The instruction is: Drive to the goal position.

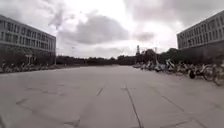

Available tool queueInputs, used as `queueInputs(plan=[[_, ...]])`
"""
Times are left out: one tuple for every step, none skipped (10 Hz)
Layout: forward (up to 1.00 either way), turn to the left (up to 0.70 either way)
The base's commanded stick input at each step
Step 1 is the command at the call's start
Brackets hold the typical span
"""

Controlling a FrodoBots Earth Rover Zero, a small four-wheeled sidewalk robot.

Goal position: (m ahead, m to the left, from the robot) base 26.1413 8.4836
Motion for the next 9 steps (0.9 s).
queueInputs(plan=[[0.70, 0.00], [0.70, 0.00], [0.70, 0.00], [0.70, 0.00], [0.70, 0.00], [0.70, 0.00], [0.70, 0.00], [0.70, 0.00], [0.70, 0.00]])
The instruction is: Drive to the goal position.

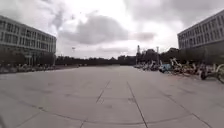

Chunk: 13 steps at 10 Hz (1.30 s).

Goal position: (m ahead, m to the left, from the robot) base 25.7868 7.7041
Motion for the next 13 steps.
queueInputs(plan=[[0.70, 0.00], [0.70, 0.00], [0.70, 0.00], [0.70, 0.00], [0.70, 0.00], [0.70, 0.00], [0.70, 0.00], [0.70, 0.00], [0.70, 0.00], [0.70, 0.00], [0.70, 0.00], [0.70, 0.00], [0.70, 0.00]])
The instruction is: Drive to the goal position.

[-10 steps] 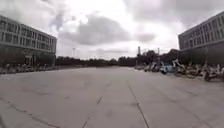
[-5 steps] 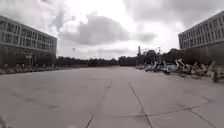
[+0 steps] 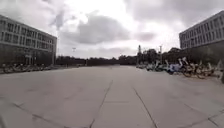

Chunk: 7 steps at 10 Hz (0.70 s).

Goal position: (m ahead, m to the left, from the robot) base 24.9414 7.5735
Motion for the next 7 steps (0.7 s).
queueInputs(plan=[[0.70, 0.00], [0.70, 0.00], [0.70, 0.00], [0.70, 0.00], [0.70, 0.00], [0.70, 0.00], [0.70, 0.00]])
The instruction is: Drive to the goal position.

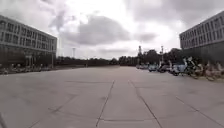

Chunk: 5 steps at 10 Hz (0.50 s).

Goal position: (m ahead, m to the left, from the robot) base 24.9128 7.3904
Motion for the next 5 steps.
queueInputs(plan=[[0.70, 0.00], [0.70, 0.00], [0.70, 0.00], [0.70, 0.00], [0.70, 0.00]])
